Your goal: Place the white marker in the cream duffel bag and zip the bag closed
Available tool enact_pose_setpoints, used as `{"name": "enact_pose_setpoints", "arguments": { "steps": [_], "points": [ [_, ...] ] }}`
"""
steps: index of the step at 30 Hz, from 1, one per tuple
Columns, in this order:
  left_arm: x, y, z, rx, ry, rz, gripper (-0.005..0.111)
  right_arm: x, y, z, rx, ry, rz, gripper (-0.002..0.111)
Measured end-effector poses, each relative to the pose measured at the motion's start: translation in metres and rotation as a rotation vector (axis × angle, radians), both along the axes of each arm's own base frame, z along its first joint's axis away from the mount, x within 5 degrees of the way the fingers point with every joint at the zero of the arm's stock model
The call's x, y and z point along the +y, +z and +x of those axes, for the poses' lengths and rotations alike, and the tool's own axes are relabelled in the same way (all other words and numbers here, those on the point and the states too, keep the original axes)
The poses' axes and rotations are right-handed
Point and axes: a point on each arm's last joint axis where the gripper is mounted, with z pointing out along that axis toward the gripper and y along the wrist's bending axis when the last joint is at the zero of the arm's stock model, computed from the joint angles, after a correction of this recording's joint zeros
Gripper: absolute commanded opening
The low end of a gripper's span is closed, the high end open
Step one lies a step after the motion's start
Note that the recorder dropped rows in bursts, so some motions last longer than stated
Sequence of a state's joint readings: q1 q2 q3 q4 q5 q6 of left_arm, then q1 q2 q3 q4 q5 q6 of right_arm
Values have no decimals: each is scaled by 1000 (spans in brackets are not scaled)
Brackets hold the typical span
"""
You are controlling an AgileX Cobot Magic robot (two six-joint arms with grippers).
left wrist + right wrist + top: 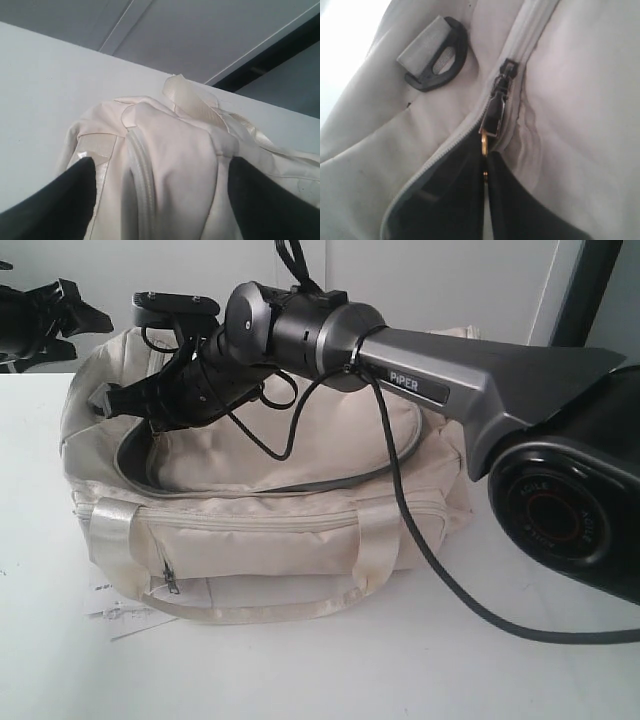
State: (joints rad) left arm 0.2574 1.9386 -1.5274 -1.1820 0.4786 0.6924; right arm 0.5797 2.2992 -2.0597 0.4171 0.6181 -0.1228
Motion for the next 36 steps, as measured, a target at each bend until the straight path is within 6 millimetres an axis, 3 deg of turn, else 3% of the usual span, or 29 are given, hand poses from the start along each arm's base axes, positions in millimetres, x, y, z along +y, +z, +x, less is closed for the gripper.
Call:
{"name": "enact_pose_setpoints", "arguments": {
  "steps": [4, 10, 12, 13, 15, 28, 36],
  "points": [
    [-1, -16, 10, 26, -40, -10, 75, 0, 0, 0, 0, 0, 0, 0],
    [-5, -18, 19, 17, -91, -36, 69, 0, 1, 1, -7, -3, 4, 0],
    [-9, -25, 22, 30, -101, -50, 48, 0, 1, 1, -8, -4, 4, 0],
    [-11, -27, 23, 34, -106, -50, 22, 0, 1, 1, -8, -4, 4, 0],
    [-12, -30, 24, 35, -107, -46, 0, 0, 1, 1, -8, -4, 4, 0],
    [-12, -29, 25, 25, -104, -44, 0, 0, 0, -5, 27, 44, -19, 0],
    [-13, -29, 25, 25, -107, -50, 0, -3, 15, -11, 10, 85, -47, 0]
  ]
}}
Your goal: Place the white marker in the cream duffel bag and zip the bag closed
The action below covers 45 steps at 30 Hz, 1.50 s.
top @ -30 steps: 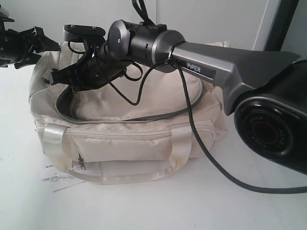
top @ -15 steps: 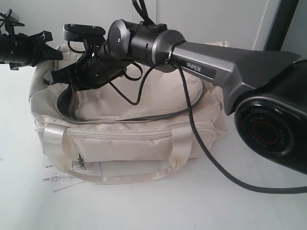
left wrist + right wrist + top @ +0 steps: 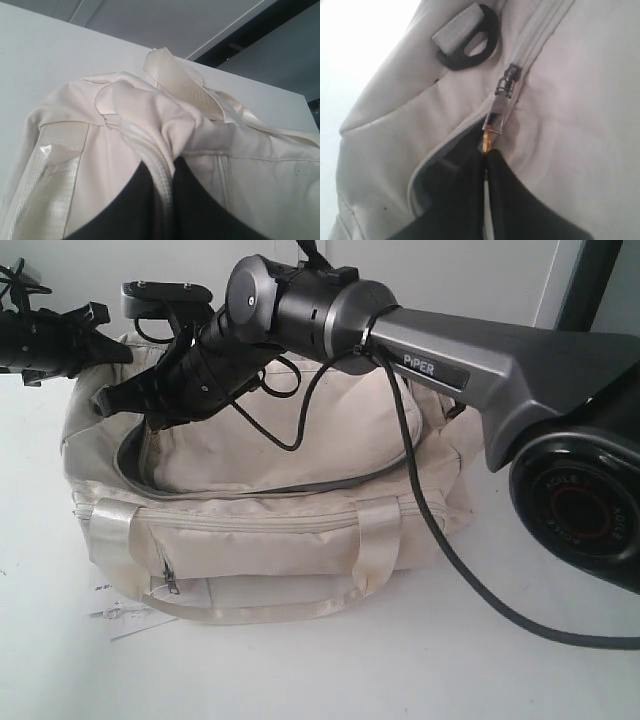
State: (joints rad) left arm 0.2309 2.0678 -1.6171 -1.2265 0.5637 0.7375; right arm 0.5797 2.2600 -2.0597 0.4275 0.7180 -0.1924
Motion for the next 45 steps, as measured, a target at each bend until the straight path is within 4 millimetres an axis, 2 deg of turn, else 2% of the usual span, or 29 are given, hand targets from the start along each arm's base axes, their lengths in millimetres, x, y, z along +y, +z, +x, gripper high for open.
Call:
{"name": "enact_pose_setpoints", "arguments": {
  "steps": [22, 32, 45],
  "points": [
    [0, 0, 0, 0, -3, -4, 0, 4, -5, -14, 64, 108, -73, 0],
    [0, 0, 0, 0, -3, -4, 0, 2, 2, -18, 61, 135, -85, 0],
    [0, 0, 0, 0, -3, -4, 0, 5, -1, -26, 93, 191, -121, 0]
  ]
}}
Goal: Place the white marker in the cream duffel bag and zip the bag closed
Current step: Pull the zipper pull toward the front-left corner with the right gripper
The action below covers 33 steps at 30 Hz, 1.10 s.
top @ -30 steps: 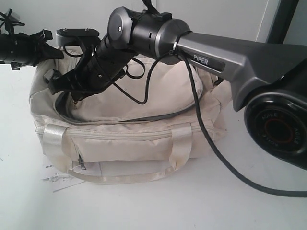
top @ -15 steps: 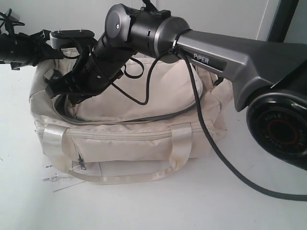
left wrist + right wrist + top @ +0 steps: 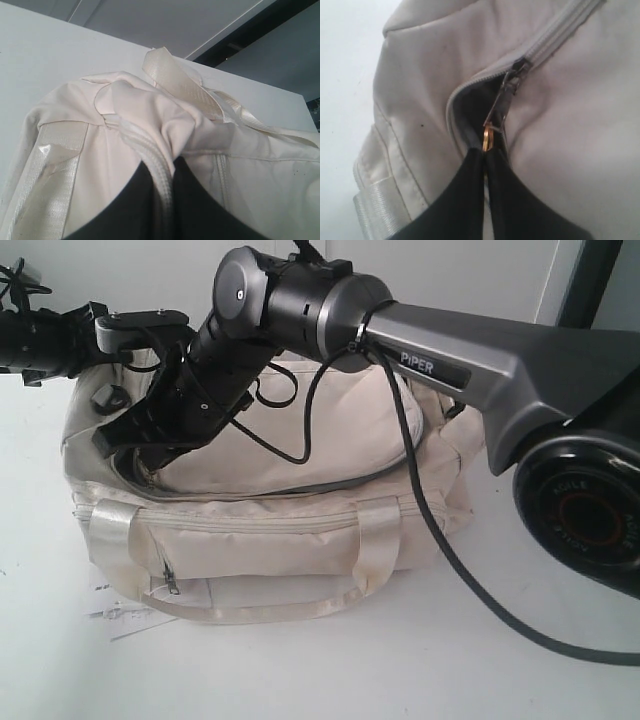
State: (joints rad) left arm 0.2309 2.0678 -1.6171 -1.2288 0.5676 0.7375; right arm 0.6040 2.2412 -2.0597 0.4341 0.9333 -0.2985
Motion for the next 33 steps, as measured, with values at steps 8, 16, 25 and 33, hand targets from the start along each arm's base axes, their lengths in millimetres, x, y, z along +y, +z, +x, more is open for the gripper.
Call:
{"name": "enact_pose_setpoints", "arguments": {
  "steps": [8, 16, 25, 33],
  "points": [
    [0, 0, 0, 0, 0, 0, 0, -1, 3, -4, 15, 34, -14, 0],
    [0, 0, 0, 0, 0, 0, 0, -4, 17, -9, -9, 55, -9, 0],
    [0, 0, 0, 1, -3, -2, 0, -5, 22, -12, -5, 72, -12, 0],
    [0, 0, 0, 0, -3, -3, 0, -4, 28, -17, -10, 97, -16, 0]
  ]
}}
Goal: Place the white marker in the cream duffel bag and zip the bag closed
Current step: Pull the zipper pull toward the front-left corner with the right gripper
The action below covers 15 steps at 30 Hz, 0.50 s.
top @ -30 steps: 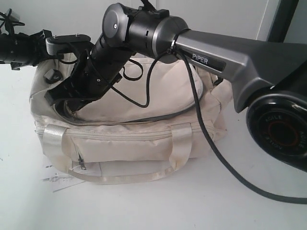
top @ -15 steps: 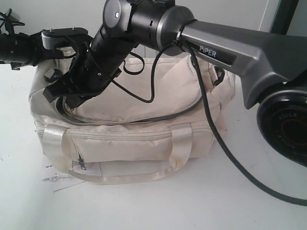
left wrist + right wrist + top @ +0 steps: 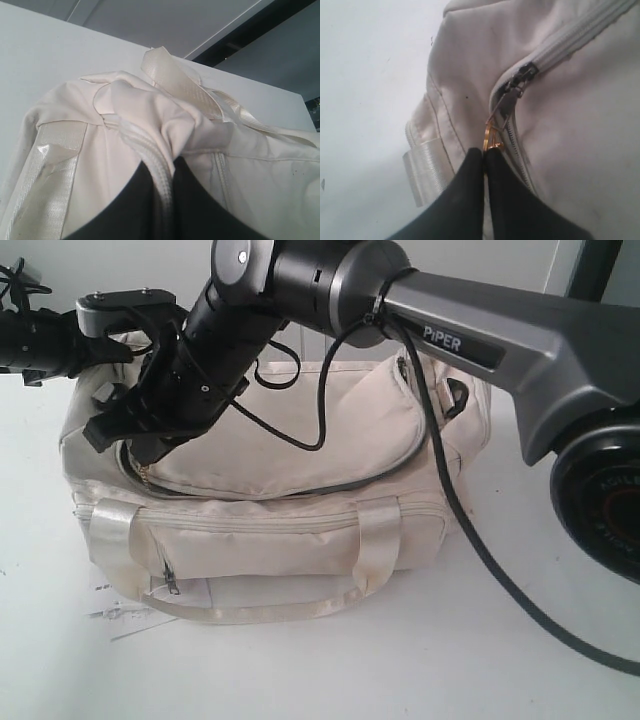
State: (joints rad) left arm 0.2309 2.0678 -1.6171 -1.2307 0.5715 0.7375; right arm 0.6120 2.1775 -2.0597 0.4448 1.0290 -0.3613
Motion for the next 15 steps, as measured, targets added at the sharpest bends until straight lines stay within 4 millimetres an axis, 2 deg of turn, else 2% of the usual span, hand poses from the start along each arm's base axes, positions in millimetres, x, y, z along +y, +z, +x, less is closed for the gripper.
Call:
{"name": "enact_pose_setpoints", "arguments": {
  "steps": [15],
  "points": [
    [0, 0, 0, 0, -2, -1, 0, -1, 1, -7, 30, 53, -36, 0]
  ]
}}
